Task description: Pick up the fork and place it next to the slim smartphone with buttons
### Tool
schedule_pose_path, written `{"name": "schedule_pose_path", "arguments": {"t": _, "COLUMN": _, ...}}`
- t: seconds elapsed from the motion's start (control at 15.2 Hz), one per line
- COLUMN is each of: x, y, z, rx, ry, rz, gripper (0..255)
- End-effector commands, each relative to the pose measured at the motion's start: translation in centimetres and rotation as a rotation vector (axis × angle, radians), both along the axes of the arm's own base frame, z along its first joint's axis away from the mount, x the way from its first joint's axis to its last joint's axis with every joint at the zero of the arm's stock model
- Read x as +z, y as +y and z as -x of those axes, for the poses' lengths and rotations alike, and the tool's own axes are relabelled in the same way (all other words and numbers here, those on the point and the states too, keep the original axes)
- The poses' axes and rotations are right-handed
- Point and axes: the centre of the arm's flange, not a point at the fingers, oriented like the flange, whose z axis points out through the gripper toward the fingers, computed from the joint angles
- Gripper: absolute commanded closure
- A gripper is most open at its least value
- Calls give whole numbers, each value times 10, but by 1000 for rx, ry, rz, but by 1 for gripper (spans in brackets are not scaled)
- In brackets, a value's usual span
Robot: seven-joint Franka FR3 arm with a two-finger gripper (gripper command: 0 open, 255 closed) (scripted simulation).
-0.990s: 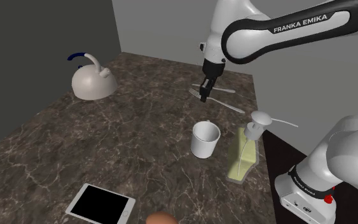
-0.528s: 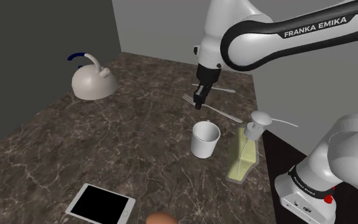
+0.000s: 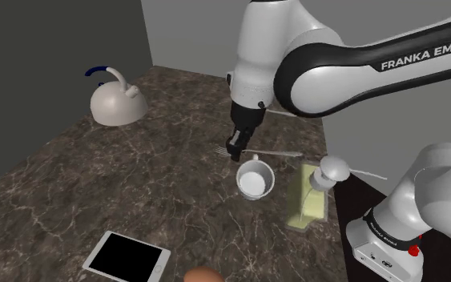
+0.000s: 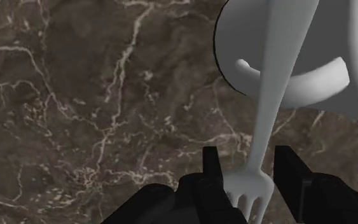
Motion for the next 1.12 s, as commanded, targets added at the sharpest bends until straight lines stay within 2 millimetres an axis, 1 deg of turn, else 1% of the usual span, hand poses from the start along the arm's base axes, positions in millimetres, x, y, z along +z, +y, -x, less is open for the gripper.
{"name": "schedule_pose_path", "arguments": {"t": 0.0, "x": -1, "y": 24, "z": 11, "rx": -1, "ry": 0, "rz": 0, "gripper": 255}}
{"name": "schedule_pose_path", "arguments": {"t": 1.06, "x": 0, "y": 216, "z": 99, "rx": -1, "ry": 0, "rz": 0, "gripper": 255}}
